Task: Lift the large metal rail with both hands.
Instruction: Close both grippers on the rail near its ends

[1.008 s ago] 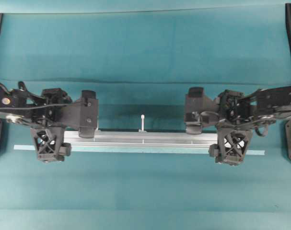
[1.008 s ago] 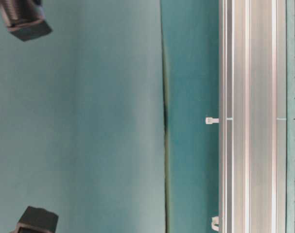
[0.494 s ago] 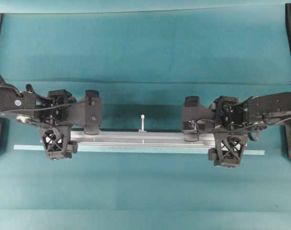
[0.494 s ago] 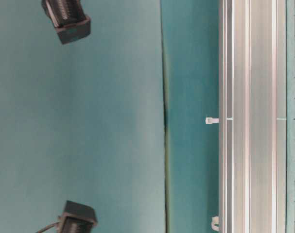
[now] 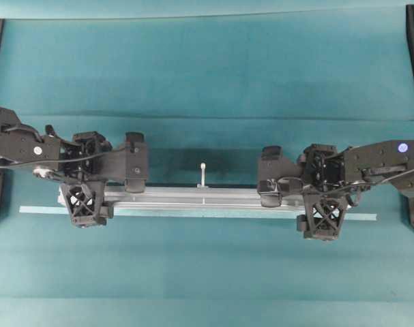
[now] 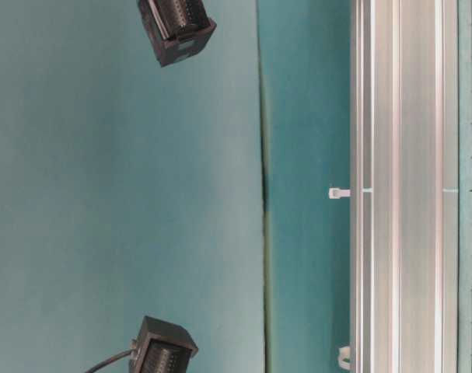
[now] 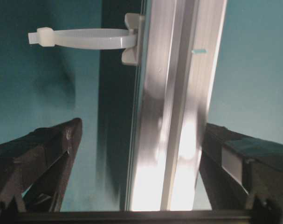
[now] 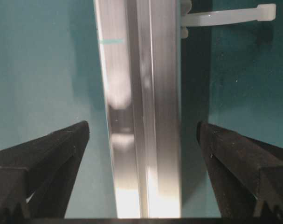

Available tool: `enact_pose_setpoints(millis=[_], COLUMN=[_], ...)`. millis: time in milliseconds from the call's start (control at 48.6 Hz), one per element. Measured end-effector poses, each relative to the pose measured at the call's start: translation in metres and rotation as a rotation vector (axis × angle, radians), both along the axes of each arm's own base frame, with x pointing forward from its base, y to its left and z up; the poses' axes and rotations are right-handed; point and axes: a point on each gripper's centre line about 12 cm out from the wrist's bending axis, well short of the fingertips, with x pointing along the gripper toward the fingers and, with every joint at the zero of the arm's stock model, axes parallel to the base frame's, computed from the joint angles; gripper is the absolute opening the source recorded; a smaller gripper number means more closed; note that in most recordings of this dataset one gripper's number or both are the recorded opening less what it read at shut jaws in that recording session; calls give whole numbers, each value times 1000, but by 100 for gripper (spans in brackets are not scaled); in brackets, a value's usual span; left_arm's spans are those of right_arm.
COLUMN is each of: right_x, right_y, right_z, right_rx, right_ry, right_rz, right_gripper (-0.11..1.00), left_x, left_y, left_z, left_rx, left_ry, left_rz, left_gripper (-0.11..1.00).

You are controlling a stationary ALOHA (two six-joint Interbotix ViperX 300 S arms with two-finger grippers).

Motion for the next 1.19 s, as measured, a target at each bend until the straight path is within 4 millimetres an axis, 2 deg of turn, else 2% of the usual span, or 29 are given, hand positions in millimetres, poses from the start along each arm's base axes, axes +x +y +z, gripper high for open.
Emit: enact_pose_setpoints(millis=[597, 761, 844, 967, 1029, 1193], right_x=[2, 5, 6, 6, 6, 5], right_y=[0, 0, 0, -2, -2, -2], right_z=[-5, -5, -5, -5, -5, -5], right_rx=[-1, -2, -1, 1, 3, 7], right_ry=[-21, -50, -55, -46, -40, -31], right_rz=[-5, -7, -14, -33, -40, -46], right_gripper=[96, 89, 72, 40, 40, 40], left_x=[-5, -5, -2, 1, 2, 2], left_y=[0, -1, -4, -11, -14, -14], left_z=[-13, -14, -14, -13, -12, -12], left_rx=[-3, -3, -6, -6, -5, -3], left_ry=[-6, -14, -34, -49, -52, -52], left_rz=[8, 5, 1, -21, -36, -42], left_gripper=[98, 95, 83, 48, 35, 36])
